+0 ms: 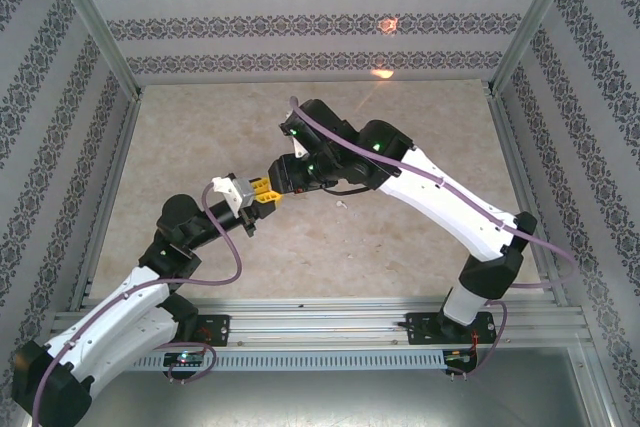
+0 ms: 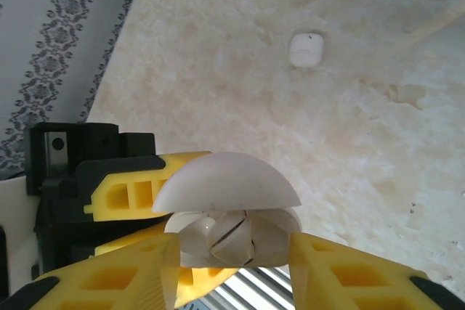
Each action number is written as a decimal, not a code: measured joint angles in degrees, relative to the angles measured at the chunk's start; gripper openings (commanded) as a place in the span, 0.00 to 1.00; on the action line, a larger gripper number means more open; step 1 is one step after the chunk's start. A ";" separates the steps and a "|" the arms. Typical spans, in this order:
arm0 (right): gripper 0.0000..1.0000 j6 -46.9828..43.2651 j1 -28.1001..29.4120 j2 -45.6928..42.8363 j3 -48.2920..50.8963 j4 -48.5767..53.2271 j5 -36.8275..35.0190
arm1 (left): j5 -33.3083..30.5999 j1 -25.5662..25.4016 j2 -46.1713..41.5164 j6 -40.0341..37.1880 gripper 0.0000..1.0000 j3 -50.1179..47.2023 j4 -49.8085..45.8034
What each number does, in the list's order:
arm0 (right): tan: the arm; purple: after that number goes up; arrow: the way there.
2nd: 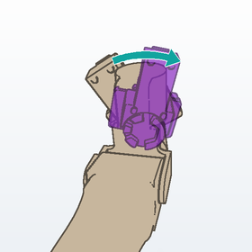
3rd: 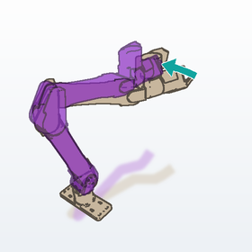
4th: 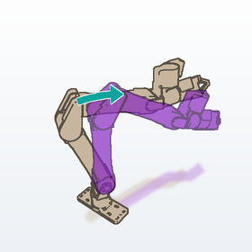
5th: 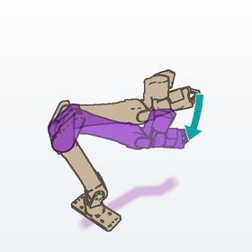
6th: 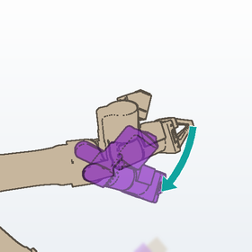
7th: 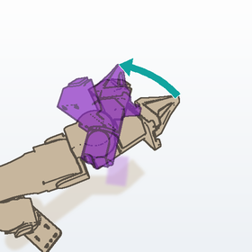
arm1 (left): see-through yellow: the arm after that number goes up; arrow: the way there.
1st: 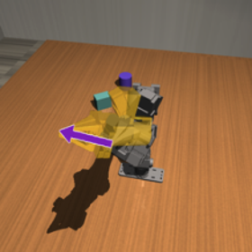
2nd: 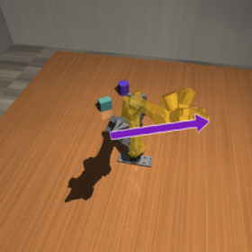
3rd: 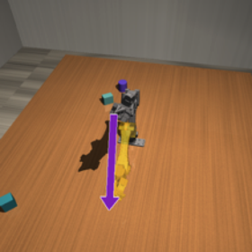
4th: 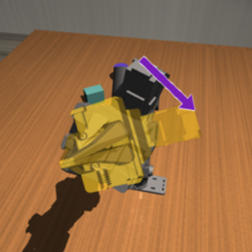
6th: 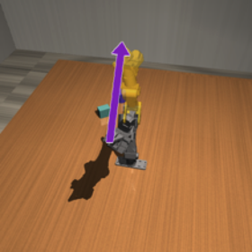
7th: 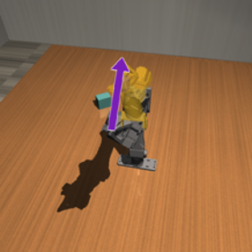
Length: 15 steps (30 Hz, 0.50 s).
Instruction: Insert wireless bluetooth earbuds into charging case
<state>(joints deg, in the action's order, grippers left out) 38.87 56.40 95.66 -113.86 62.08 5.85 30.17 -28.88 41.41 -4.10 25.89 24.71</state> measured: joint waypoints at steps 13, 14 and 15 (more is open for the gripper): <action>0.32 -5.73 -5.46 -7.50 2.23 -1.31 9.35 | 3.34 0.00 0.74 2.23 0.00 -0.02 1.03; 0.31 -6.56 -5.84 -7.65 2.56 -1.27 9.70 | 4.07 0.00 1.03 2.67 0.00 -0.02 1.36; 0.30 -7.54 -6.21 -7.67 2.82 -1.07 9.99 | 4.59 0.00 1.33 3.10 0.00 -0.02 1.73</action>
<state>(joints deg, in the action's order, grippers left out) 31.33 50.19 87.99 -111.04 61.01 15.84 34.76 -28.88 42.74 -0.99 25.87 26.44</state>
